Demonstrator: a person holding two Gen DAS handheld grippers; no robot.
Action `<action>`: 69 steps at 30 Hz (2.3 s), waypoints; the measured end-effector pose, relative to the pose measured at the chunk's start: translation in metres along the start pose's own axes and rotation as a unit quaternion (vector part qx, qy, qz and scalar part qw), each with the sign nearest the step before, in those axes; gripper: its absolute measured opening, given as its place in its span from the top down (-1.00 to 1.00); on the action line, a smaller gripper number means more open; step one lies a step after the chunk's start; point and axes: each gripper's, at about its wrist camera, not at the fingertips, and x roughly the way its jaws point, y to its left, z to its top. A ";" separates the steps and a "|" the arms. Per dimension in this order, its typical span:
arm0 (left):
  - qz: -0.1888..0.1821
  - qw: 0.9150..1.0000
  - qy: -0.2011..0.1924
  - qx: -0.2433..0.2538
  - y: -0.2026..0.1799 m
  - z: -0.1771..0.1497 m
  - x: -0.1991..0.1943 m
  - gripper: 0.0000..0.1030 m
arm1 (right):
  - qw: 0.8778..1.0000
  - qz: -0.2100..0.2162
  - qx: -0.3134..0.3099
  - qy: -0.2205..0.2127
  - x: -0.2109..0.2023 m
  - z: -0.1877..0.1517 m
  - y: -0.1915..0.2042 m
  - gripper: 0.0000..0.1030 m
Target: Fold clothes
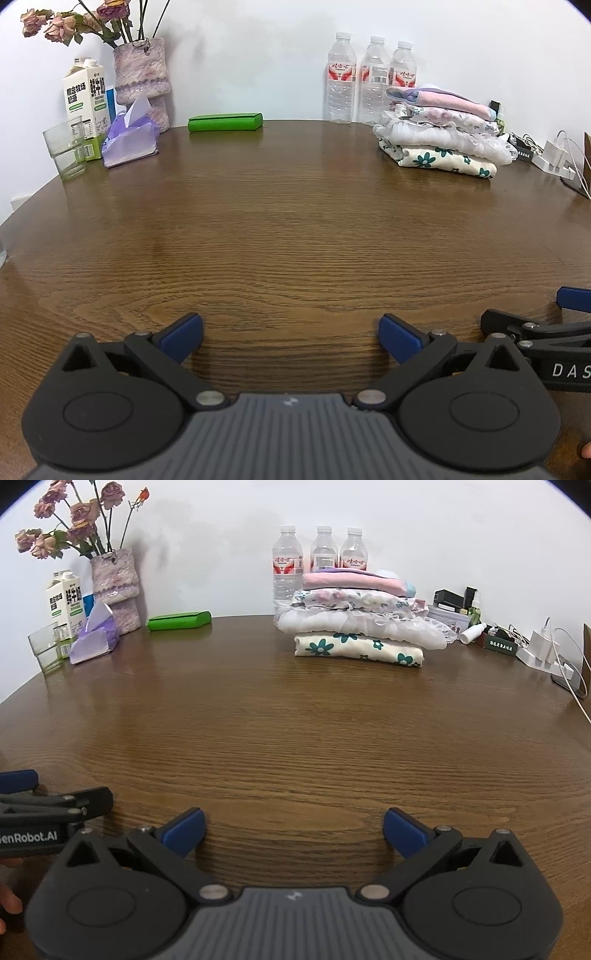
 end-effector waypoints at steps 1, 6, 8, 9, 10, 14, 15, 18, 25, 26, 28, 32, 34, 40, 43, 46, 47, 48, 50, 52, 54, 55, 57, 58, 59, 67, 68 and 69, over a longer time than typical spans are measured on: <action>-0.001 1.000 0.000 0.001 0.000 0.000 0.000 -1.00 | 1.000 0.000 0.000 0.000 0.000 0.000 0.000 -1.00; -0.008 1.000 0.000 0.007 -0.002 0.000 0.000 -1.00 | 1.000 -0.001 0.000 0.000 0.001 0.000 0.002 -1.00; -0.008 1.000 0.000 0.008 -0.002 0.000 0.000 -1.00 | 1.000 -0.001 0.000 0.000 0.001 0.000 0.002 -1.00; -0.008 1.000 0.000 0.008 -0.003 0.000 0.000 -1.00 | 1.000 -0.001 0.000 0.000 0.001 0.001 0.002 -1.00; -0.008 1.000 0.000 0.008 -0.003 0.000 0.000 -1.00 | 1.000 -0.001 0.000 0.000 0.001 0.001 0.002 -1.00; -0.010 1.000 0.000 0.009 -0.004 0.000 0.000 -1.00 | 1.000 -0.001 0.001 0.000 0.001 0.001 0.002 -1.00; -0.010 1.000 0.000 0.009 -0.004 0.000 0.000 -1.00 | 1.000 -0.001 0.001 0.000 0.001 0.001 0.002 -1.00; -0.009 1.000 0.000 0.009 -0.004 0.000 0.000 -1.00 | 1.000 -0.001 0.002 0.000 0.002 0.001 0.001 -1.00; -0.009 1.000 0.000 0.009 -0.004 0.000 0.000 -1.00 | 1.000 -0.001 0.002 0.000 0.002 0.001 0.001 -1.00; -0.010 1.000 0.000 0.009 -0.004 0.000 0.000 -1.00 | 1.000 -0.001 0.002 0.000 0.002 0.001 0.001 -1.00; -0.009 1.000 0.000 0.009 -0.004 0.000 0.000 -1.00 | 1.000 -0.001 0.002 -0.001 0.002 0.001 0.001 -1.00; -0.009 1.000 0.000 0.009 -0.004 0.000 0.000 -1.00 | 1.000 -0.001 0.002 -0.001 0.002 0.001 0.001 -1.00; -0.009 1.000 0.000 0.009 -0.004 0.000 0.000 -1.00 | 1.000 -0.001 0.002 -0.001 0.002 0.001 0.001 -1.00; -0.009 1.000 0.000 0.009 -0.005 0.000 0.000 -1.00 | 1.000 -0.001 0.002 -0.001 0.002 0.001 0.001 -1.00; -0.009 1.000 0.000 0.009 -0.005 0.000 0.000 -1.00 | 1.000 -0.001 0.002 -0.001 0.002 0.001 0.001 -1.00; -0.009 1.000 0.000 0.009 -0.005 0.000 0.000 -1.00 | 1.000 -0.001 0.002 -0.001 0.002 0.001 0.001 -1.00; -0.009 1.000 0.000 0.009 -0.005 0.000 0.000 -1.00 | 1.000 -0.001 0.002 -0.001 0.002 0.001 0.001 -1.00; -0.009 1.000 0.000 0.009 -0.005 0.000 0.000 -1.00 | 1.000 -0.001 0.002 -0.001 0.002 0.001 0.001 -1.00; -0.009 1.000 0.000 0.009 -0.005 0.000 0.000 -1.00 | 1.000 -0.001 0.002 -0.001 0.002 0.001 0.000 -1.00; -0.009 1.000 0.000 0.009 -0.005 0.000 0.000 -1.00 | 1.000 -0.001 0.002 -0.001 0.002 0.001 0.000 -1.00; -0.009 1.000 0.000 0.009 -0.005 0.000 0.000 -1.00 | 1.000 -0.001 0.002 -0.001 0.002 0.001 0.000 -1.00; -0.009 1.000 0.000 0.009 -0.005 0.000 0.000 -1.00 | 1.000 -0.001 0.002 -0.001 0.002 0.001 0.000 -1.00; -0.008 1.000 0.000 0.009 -0.005 0.000 0.000 -1.00 | 1.000 -0.001 0.002 -0.001 0.002 0.001 0.000 -1.00; -0.008 1.000 0.000 0.009 -0.005 0.000 0.000 -1.00 | 1.000 -0.001 0.002 -0.001 0.002 0.001 0.000 -1.00; -0.008 1.000 0.000 0.009 -0.005 0.000 0.000 -1.00 | 1.000 -0.001 0.002 -0.001 0.002 0.001 0.000 -1.00; -0.008 1.000 -0.001 0.008 -0.006 0.000 0.000 -1.00 | 1.000 -0.002 0.002 -0.001 0.002 0.001 0.001 -1.00; -0.008 1.000 -0.001 0.008 -0.006 0.000 0.000 -1.00 | 1.000 -0.002 0.002 -0.001 0.002 0.001 0.001 -1.00; -0.007 1.000 -0.001 0.008 -0.006 0.000 0.000 -1.00 | 1.000 -0.002 0.002 -0.001 0.002 0.001 0.001 -1.00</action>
